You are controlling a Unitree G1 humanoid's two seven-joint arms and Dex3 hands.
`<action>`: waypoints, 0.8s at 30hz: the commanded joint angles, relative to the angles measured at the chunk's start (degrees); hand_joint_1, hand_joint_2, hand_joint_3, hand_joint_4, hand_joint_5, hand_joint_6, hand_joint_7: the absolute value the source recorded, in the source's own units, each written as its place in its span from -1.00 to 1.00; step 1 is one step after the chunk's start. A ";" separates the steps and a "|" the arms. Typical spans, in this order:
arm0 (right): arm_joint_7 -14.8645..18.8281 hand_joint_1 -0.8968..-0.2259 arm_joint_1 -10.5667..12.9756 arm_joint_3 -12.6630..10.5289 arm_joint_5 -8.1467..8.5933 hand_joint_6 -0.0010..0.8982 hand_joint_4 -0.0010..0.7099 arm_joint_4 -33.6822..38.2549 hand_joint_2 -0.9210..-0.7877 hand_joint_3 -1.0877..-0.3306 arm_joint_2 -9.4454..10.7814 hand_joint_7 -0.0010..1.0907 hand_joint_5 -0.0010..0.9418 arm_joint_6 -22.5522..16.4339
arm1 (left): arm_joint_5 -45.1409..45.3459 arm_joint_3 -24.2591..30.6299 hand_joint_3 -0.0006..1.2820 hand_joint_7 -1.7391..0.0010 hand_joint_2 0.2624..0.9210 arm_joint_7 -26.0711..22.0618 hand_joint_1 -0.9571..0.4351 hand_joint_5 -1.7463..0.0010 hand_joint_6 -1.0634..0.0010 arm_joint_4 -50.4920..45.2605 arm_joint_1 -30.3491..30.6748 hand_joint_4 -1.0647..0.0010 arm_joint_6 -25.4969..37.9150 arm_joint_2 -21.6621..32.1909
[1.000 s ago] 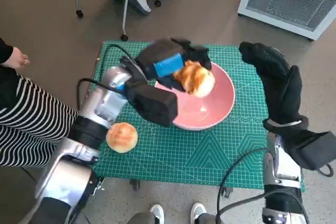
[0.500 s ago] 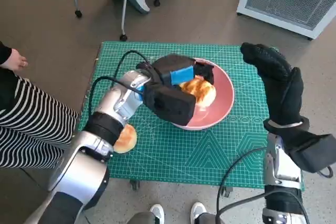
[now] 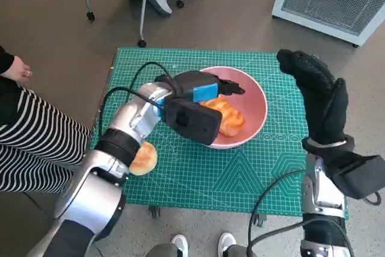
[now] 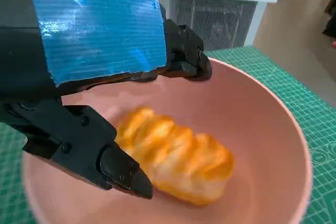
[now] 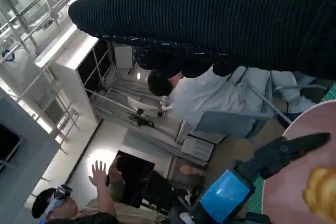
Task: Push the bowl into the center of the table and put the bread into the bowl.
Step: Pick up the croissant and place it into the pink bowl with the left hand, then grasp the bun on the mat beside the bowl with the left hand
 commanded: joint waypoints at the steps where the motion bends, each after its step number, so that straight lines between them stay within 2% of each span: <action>1: -0.41 -0.59 1.27 0.20 -0.37 -0.89 -0.58 0.61 -1.00 -0.21 0.42 -0.15 -1.00 0.43 | -2.23 2.17 -1.00 0.94 0.55 -0.85 -0.24 1.00 0.62 -2.96 -0.68 0.70 -2.46 3.25; 8: -0.32 -0.59 1.37 0.42 -0.14 -0.89 -0.58 0.41 -1.00 -0.21 0.67 -0.15 -1.00 0.67 | -8.11 6.92 -1.00 0.95 0.52 -6.22 -0.22 1.00 0.60 -10.66 2.94 0.70 -4.85 9.51; 17: 0.20 -0.59 2.15 0.31 0.66 -0.89 -0.58 -0.71 -1.00 -0.21 0.58 -0.15 -1.00 0.90 | -15.54 13.48 -1.00 0.96 0.51 -13.84 -0.12 1.00 0.55 -24.40 11.53 0.69 -3.92 19.86; 24: 0.33 -0.59 2.53 0.35 0.91 -0.89 -0.59 -1.16 -1.00 -0.21 0.69 -0.15 -1.00 0.83 | -18.21 17.25 -0.98 0.95 0.56 -18.20 -0.20 0.99 0.51 -33.05 18.09 0.68 -2.53 27.28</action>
